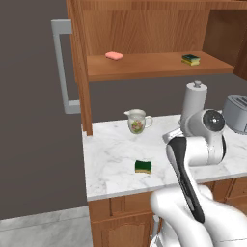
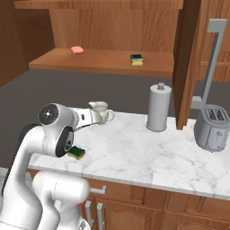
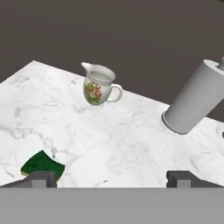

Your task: Pick the sponge and sponge from the cabinet and place them on the counter.

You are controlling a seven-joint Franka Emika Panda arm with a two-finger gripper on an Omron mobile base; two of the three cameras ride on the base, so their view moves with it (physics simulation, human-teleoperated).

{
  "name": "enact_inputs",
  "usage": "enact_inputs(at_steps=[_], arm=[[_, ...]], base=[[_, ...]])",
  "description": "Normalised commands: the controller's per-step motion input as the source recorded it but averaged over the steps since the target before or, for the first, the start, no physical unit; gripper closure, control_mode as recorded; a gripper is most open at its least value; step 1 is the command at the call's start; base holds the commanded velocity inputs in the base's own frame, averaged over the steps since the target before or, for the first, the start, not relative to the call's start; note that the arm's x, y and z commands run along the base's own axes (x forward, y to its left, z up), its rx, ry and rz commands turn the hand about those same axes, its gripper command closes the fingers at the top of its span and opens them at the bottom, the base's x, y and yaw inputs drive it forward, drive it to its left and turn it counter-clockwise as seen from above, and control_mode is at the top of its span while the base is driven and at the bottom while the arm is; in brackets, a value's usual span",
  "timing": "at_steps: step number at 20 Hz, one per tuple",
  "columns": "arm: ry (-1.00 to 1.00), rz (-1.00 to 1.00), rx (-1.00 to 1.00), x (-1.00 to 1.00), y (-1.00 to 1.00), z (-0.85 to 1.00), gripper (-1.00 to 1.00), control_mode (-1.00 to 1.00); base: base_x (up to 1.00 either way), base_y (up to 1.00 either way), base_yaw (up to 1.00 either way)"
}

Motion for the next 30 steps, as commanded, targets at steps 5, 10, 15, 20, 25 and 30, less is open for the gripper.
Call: enact_inputs(at_steps=[5, 10, 15, 20, 25, 30], arm=[[0.00, -0.15, 0.21, -0.43, -0.26, 0.52, -1.00, -1.00], [-0.01, -0.06, 0.23, -0.55, -0.23, 0.43, -1.00, -1.00], [-0.18, -0.02, 0.03, -0.54, -0.06, 0.37, -1.00, -1.00], [-0.16, -0.08, -0.03, -0.45, 0.00, 0.43, -1.00, -1.00], [-0.07, -0.10, -0.02, -0.40, 0.00, 0.54, -1.00, -1.00], [0.00, -0.07, 0.00, -0.28, 0.00, 0.50, -1.00, -1.00]], base=[[0.00, 0.00, 0.00], [0.00, 0.00, 0.00], [0.00, 0.00, 0.00], [0.00, 0.00, 0.00], [0.00, 0.00, 0.00], [0.00, 0.00, 0.00]])
